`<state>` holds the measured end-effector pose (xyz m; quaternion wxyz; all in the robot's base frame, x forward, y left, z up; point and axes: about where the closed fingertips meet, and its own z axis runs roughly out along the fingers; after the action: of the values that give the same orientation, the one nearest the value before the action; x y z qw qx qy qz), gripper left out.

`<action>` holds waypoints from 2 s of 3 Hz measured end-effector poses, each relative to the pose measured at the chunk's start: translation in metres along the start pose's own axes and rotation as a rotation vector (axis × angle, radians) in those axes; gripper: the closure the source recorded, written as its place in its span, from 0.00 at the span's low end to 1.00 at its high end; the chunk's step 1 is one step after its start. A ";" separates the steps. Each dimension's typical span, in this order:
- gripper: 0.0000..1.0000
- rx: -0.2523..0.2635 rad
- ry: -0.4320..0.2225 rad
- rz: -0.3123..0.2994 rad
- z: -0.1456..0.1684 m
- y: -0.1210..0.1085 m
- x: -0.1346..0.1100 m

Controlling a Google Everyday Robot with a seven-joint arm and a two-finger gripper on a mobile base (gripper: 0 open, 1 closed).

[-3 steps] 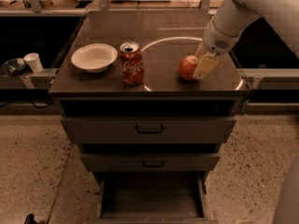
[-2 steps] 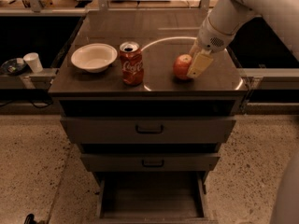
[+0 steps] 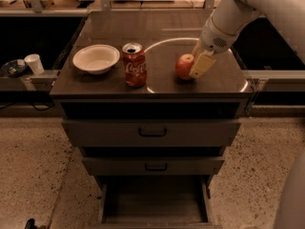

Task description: Place apple into bottom drawer

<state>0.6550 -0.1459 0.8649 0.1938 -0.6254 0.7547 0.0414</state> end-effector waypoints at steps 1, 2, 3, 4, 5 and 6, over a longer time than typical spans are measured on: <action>0.00 -0.001 0.000 -0.001 0.000 0.000 0.000; 0.03 -0.003 -0.003 -0.006 0.004 0.000 -0.004; 0.25 -0.005 -0.004 -0.009 0.008 -0.002 -0.007; 0.49 -0.009 -0.010 -0.009 0.012 -0.002 -0.010; 0.70 -0.032 -0.046 -0.019 0.017 0.004 -0.014; 0.95 -0.002 -0.132 -0.087 -0.004 0.026 -0.025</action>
Offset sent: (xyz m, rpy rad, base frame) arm 0.0000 0.0000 0.0000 0.0000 0.0000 0.0000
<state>0.6329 -0.1190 0.8728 0.2440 -0.6536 0.7125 0.0748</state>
